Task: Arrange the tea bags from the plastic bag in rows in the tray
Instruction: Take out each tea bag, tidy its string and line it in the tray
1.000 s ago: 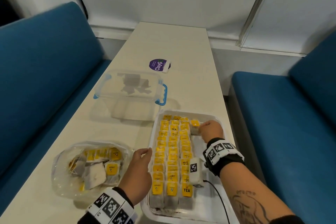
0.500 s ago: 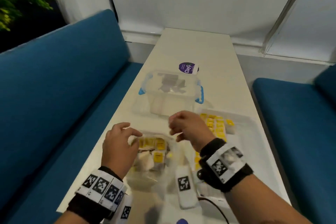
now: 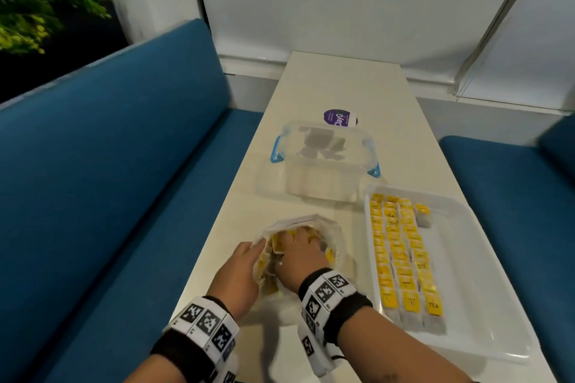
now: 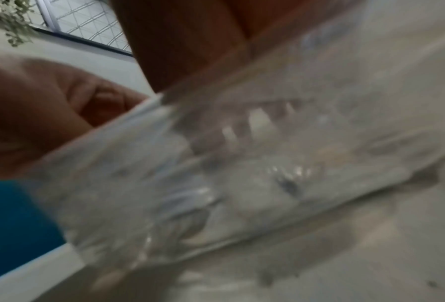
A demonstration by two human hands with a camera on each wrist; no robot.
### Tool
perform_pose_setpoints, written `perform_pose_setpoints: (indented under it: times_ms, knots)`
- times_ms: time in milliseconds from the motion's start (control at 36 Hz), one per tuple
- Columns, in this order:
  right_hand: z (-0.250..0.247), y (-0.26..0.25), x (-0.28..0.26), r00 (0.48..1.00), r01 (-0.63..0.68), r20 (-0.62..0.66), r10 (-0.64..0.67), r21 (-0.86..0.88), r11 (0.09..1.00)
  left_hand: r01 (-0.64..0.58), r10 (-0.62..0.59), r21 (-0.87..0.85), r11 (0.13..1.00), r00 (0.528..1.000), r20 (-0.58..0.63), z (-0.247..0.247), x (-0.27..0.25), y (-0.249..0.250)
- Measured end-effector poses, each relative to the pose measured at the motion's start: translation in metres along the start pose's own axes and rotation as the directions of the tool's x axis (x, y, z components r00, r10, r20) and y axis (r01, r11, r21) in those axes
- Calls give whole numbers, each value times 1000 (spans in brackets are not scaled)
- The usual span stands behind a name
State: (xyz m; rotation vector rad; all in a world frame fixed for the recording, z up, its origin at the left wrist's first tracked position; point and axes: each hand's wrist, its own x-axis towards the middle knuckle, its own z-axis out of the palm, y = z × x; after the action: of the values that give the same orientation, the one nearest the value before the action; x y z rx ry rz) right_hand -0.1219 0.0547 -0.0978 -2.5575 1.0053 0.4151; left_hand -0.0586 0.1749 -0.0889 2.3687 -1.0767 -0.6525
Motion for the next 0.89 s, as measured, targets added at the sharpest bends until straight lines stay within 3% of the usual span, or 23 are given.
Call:
perform_pose_setpoints:
  times_ms: [139, 306, 528, 611, 694, 889]
  knots:
    - [10, -9, 8, 1000, 24, 5, -23, -171, 985, -47, 44, -46, 998, 997, -62, -5, -3, -7]
    - [5, -13, 5, 1000, 7, 12, -6, -126, 992, -51, 46, -60, 997, 996, -72, -6, -3, -10]
    - [0, -6, -7, 966, 255, 4, -257, -143, 956, 46, -61, -146, 988, 993, -102, 1, 2, -12]
    - [-3, -3, -8, 959, 282, -23, -283, -55, 958, 57, -69, -135, 989, 994, -85, 1, 3, -11]
    - [-9, 1, -9, 969, 240, -88, -229, 132, 962, 61, -70, -128, 990, 995, -70, 1, 4, -8]
    - [-28, 12, -19, 955, 268, -240, -172, 460, 846, 56, -68, -128, 990, 994, -90, 3, 7, -1]
